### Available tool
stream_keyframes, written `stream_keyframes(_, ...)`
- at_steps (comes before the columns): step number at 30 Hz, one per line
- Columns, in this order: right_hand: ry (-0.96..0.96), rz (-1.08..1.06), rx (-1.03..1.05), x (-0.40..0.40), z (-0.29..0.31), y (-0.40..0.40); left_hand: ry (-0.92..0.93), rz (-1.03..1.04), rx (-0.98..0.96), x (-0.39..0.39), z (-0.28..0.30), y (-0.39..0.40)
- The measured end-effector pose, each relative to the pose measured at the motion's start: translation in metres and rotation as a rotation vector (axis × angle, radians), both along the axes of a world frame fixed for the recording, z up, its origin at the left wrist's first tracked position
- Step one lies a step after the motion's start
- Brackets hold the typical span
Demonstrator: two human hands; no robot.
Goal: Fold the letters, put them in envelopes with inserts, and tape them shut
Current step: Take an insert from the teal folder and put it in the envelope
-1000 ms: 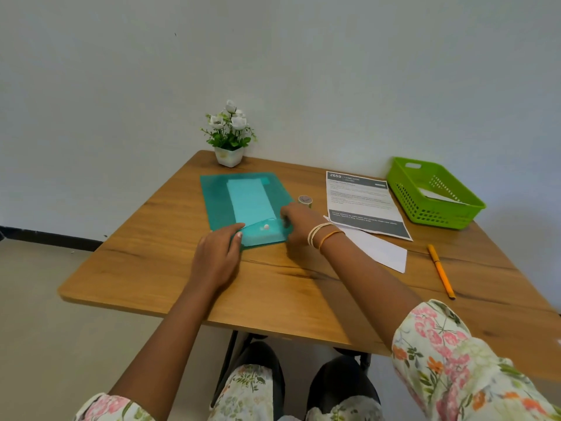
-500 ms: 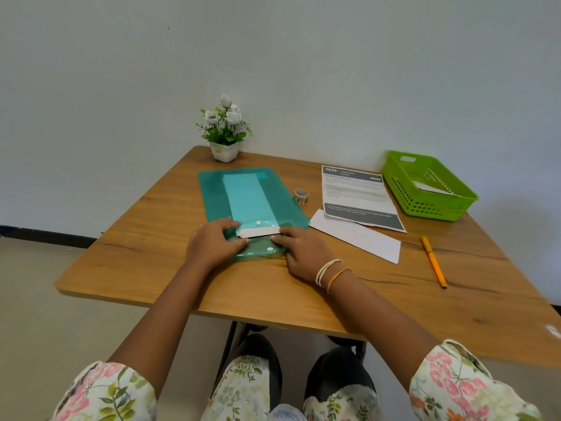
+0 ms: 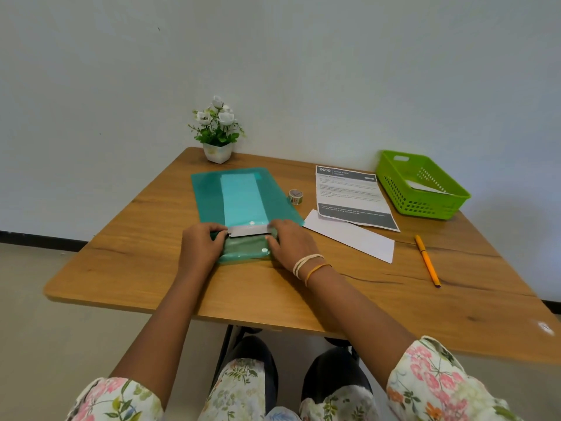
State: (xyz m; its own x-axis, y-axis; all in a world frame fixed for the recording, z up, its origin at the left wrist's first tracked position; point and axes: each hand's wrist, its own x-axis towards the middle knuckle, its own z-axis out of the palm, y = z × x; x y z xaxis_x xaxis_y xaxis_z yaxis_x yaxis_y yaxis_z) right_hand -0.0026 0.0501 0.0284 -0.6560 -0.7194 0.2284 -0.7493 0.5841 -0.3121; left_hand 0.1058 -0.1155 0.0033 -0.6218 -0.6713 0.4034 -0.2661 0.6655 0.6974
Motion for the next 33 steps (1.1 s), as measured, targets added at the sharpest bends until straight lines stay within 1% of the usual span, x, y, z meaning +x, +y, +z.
stream_keyframes(3,0.007,0.027,0.105,-0.003,0.008,-0.015,0.006,-0.002,-0.029,0.001,-0.001,0.000)
stream_keyframes(5,0.037,0.041,0.089,-0.004,0.009,-0.023,0.017,-0.004,-0.047,0.002,-0.002,0.000)
stream_keyframes(9,0.183,0.103,0.015,-0.005,0.011,-0.030,0.051,0.008,-0.072,0.003,-0.001,0.000)
stream_keyframes(14,0.295,0.197,0.138,-0.002,0.006,-0.023,0.037,0.022,-0.084,0.002,-0.002,0.001)
stream_keyframes(17,0.292,0.207,0.132,-0.003,0.001,-0.018,0.033,0.007,-0.094,0.001,-0.002,0.002)
stream_keyframes(21,0.260,0.133,0.054,-0.003,-0.002,-0.018,0.039,0.007,-0.099,0.002,-0.002,0.004)
stream_keyframes(24,0.153,0.057,-0.054,-0.005,0.001,-0.019,0.034,0.005,-0.103,0.002,-0.003,0.003)
stream_keyframes(26,-0.002,-0.023,-0.110,-0.006,0.006,-0.021,0.023,0.007,-0.105,0.002,-0.003,0.003)
stream_keyframes(28,-0.213,-0.065,-0.165,-0.007,0.011,-0.023,0.017,0.011,-0.105,0.002,-0.003,0.002)
stream_keyframes(31,-0.460,-0.032,-0.253,-0.012,0.015,-0.022,0.017,0.016,-0.096,0.002,-0.003,0.002)
stream_keyframes(33,-0.543,0.016,-0.327,-0.016,0.017,-0.017,0.011,0.025,-0.092,0.001,-0.003,0.001)
